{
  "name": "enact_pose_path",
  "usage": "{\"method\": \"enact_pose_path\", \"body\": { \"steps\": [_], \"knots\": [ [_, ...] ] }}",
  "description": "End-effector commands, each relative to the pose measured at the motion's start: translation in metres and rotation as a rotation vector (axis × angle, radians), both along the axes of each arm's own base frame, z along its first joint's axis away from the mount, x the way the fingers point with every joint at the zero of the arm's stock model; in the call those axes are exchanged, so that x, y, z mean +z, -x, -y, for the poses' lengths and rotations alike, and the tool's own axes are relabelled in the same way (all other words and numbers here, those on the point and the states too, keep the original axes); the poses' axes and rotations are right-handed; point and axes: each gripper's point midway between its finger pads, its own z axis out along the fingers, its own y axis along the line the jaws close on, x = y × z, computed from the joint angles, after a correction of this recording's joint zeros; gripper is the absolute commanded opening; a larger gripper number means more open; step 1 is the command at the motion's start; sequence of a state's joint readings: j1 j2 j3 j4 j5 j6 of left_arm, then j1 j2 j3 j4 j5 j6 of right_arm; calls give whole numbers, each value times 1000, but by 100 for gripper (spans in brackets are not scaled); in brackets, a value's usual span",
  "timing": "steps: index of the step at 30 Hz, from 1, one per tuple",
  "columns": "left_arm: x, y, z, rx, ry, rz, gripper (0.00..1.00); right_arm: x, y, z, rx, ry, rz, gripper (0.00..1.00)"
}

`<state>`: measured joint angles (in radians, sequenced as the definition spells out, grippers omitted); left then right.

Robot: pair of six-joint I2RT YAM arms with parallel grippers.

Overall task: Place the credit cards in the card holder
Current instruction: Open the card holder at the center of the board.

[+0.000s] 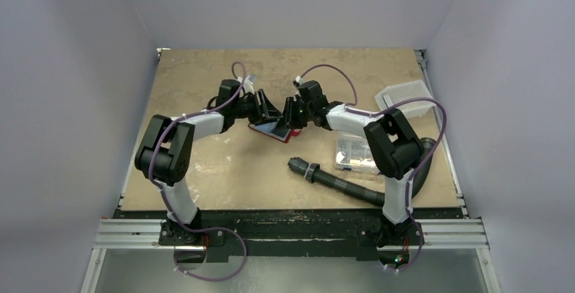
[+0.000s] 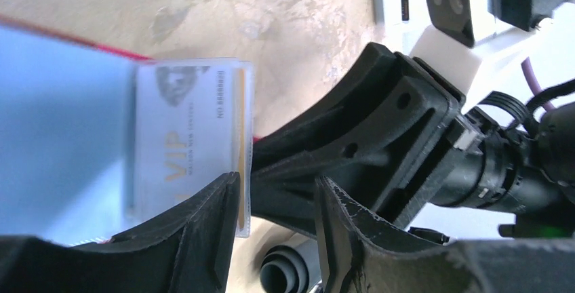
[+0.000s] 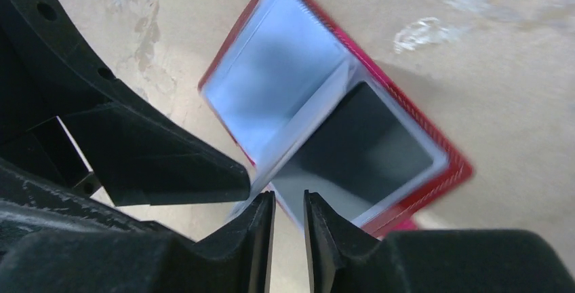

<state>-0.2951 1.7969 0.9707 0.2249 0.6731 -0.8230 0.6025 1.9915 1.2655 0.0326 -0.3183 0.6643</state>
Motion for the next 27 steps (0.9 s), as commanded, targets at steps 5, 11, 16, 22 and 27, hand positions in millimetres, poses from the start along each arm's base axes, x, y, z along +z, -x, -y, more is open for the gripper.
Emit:
{"method": "enact_pose_path", "body": {
  "steps": [5, 11, 16, 22, 27],
  "knots": [
    [8, 2, 53, -89, 61, 13, 47, 24, -16, 87, -173, 196, 101, 40],
    [18, -5, 48, -109, 15, 21, 52, 26, -19, 105, -134, 222, 124, 47],
    [29, -17, 22, -91, -84, 72, 58, 37, -22, 92, -80, 170, 158, 51],
    [-7, -16, 2, -92, -181, 9, 59, 21, -27, 68, -32, 90, 118, 62],
    [-36, -18, -8, -83, -257, -26, 53, 2, -31, 69, -22, 132, 106, 56]
  ]
}}
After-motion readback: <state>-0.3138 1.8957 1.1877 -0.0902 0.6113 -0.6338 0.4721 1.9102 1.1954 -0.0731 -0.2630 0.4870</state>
